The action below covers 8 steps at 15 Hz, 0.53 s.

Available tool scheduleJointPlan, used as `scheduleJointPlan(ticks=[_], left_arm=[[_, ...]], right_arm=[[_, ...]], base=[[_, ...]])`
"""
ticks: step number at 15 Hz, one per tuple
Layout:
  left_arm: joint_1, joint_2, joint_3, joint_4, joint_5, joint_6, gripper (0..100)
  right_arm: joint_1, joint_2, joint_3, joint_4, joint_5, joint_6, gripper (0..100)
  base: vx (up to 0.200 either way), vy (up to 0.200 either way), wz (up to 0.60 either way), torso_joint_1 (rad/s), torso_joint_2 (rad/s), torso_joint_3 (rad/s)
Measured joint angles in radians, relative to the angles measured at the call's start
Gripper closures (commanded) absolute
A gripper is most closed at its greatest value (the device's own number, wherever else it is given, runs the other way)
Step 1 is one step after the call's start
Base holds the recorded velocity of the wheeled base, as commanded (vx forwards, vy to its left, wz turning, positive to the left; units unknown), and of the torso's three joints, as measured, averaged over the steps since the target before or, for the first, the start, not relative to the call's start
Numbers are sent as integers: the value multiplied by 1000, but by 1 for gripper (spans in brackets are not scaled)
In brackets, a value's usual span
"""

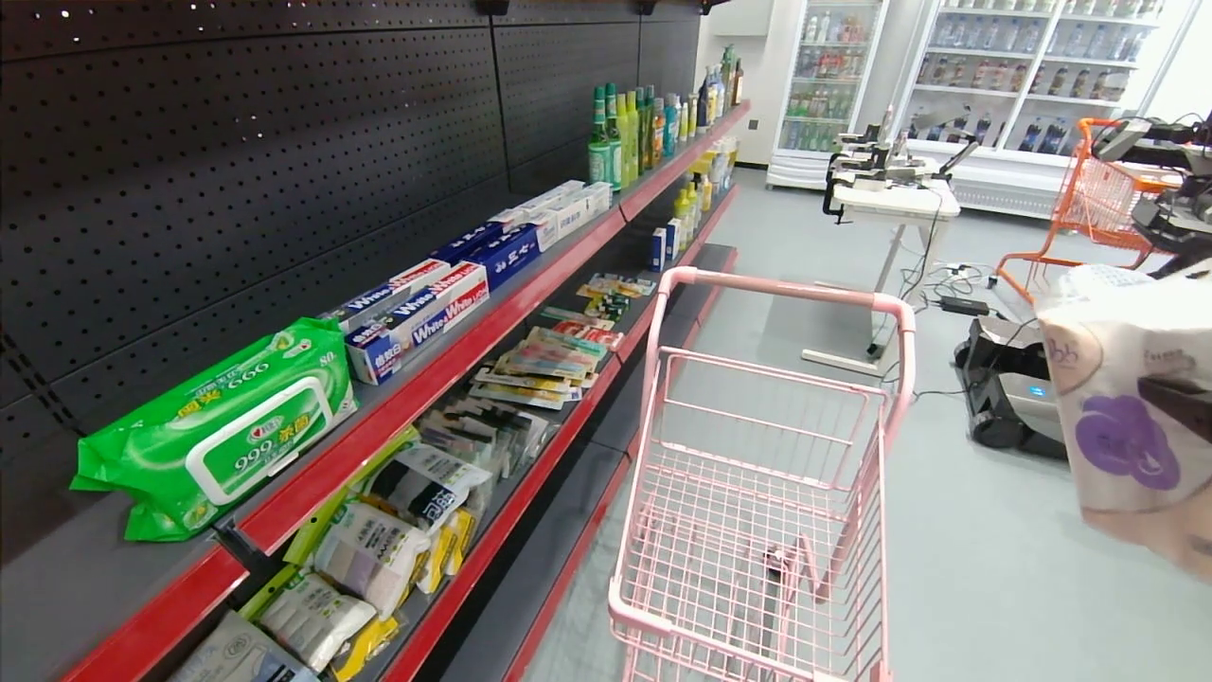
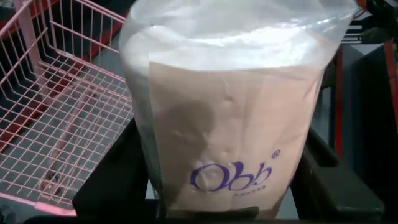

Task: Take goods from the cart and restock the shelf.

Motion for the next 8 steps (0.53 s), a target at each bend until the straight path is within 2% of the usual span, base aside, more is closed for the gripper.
scheduleJointPlan(ticks=[3,8], left_arm=[[0,0,0,0,0,0,0],[0,0,0,0,0,0,0]], right_arm=[[-52,-127,87,-4,12,0,100],[-96,-248,154,-6,12,1,100]], base=[[0,0,0,0,0,0],[0,0,0,0,0,0]])
